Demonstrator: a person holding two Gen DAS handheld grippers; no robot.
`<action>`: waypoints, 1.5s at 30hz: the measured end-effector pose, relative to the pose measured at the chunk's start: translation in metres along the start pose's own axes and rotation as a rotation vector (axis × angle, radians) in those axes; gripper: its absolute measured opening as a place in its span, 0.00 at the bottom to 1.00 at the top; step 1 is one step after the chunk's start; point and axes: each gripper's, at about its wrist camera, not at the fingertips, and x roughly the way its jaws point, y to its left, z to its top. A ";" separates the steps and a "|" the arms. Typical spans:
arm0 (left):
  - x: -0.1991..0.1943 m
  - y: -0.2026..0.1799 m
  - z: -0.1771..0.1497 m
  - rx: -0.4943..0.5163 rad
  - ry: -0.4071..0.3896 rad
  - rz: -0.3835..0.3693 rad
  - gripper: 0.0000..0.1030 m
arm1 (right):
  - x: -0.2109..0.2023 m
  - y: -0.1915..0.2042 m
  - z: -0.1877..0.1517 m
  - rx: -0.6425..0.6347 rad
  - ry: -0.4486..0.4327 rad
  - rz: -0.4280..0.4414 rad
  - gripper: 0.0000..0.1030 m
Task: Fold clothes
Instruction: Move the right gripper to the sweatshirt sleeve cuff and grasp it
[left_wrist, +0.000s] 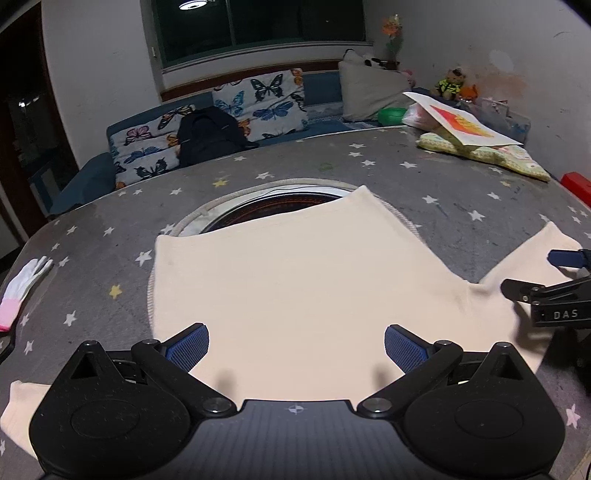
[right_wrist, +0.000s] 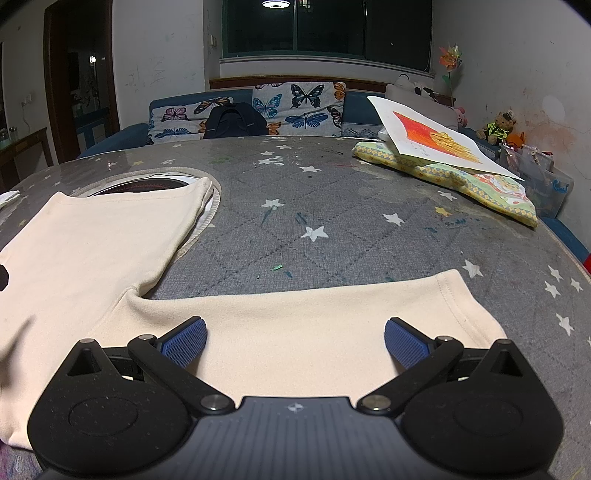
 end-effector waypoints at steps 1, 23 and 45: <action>0.000 -0.001 0.000 0.003 0.000 -0.003 1.00 | 0.000 0.000 0.000 0.001 -0.001 0.001 1.00; -0.007 -0.032 -0.007 0.101 -0.047 -0.130 1.00 | -0.031 -0.056 0.005 0.107 -0.045 -0.104 0.91; -0.010 -0.087 -0.012 0.207 -0.058 -0.278 0.95 | -0.023 -0.102 -0.001 0.236 0.011 -0.150 0.32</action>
